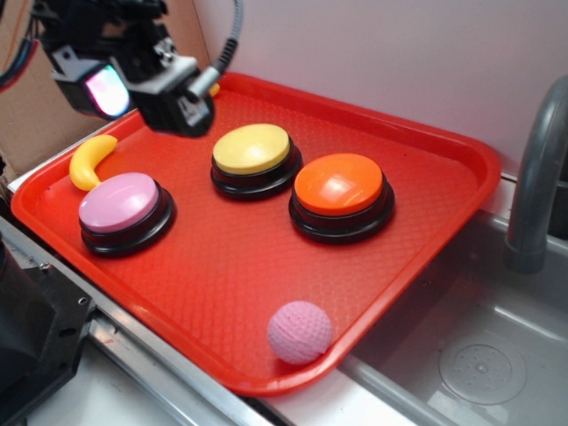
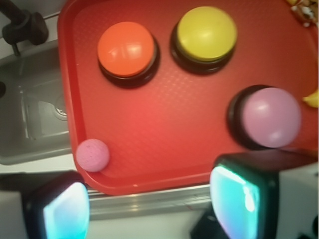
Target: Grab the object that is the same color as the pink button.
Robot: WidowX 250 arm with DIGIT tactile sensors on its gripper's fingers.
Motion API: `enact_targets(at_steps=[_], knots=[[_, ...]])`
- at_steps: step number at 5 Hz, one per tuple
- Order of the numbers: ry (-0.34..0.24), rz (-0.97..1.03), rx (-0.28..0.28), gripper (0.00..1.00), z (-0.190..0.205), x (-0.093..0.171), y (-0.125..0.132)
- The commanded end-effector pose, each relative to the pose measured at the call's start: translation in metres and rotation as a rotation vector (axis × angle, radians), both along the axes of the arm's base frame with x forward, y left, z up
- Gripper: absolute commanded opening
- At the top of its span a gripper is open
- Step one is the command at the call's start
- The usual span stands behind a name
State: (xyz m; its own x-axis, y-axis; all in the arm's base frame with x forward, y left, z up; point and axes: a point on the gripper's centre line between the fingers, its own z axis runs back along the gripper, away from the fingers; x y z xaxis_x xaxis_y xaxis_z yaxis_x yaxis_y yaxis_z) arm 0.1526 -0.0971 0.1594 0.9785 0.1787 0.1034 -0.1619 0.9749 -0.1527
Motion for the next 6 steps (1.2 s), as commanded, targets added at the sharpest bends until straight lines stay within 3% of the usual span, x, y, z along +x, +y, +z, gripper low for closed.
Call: enact_targets(at_steps=[1,2,3,5,6], knots=[[0.020,-0.023,-0.078,1.00,-0.037,0.016,-0.037],[0.045,-0.059,-0.142,1.00,-0.058,0.019,-0.048],[0.057,-0.073,-0.155,1.00,-0.070,0.018,-0.061],[0.116,-0.092,-0.171,1.00,-0.100,0.017,-0.072],[0.143,-0.101,-0.133,1.00,-0.111,0.017,-0.078]])
